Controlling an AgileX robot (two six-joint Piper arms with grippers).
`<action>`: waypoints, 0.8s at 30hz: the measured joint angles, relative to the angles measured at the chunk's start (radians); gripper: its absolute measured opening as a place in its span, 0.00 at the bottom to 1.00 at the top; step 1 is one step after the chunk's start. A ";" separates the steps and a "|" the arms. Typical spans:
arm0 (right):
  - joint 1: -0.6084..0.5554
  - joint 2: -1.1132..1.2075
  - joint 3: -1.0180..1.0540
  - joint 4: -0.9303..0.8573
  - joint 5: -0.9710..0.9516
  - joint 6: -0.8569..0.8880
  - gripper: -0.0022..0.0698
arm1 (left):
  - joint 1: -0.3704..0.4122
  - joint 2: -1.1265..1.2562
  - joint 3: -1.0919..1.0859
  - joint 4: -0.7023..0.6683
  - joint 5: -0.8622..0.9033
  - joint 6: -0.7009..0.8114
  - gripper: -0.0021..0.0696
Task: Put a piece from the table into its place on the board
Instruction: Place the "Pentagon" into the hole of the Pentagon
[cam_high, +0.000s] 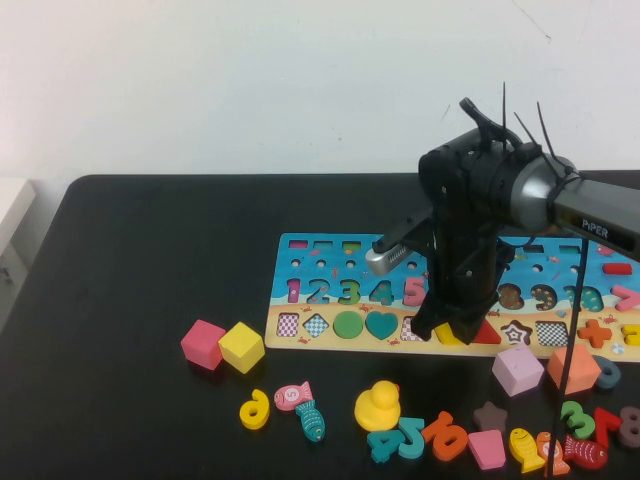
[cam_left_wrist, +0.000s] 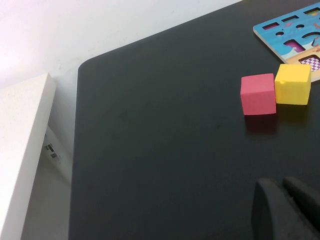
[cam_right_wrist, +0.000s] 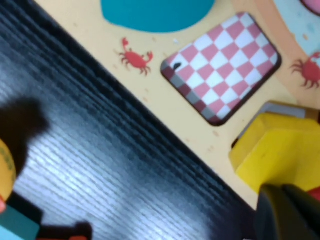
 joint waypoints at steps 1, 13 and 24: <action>0.000 0.001 -0.005 0.000 0.006 -0.002 0.06 | 0.000 0.000 0.000 0.000 0.000 0.000 0.03; 0.000 0.040 -0.058 0.005 0.015 -0.003 0.06 | 0.000 0.000 0.000 0.000 0.000 0.000 0.03; 0.000 0.037 -0.067 0.005 0.005 0.003 0.06 | 0.000 0.000 0.000 0.000 0.000 0.000 0.03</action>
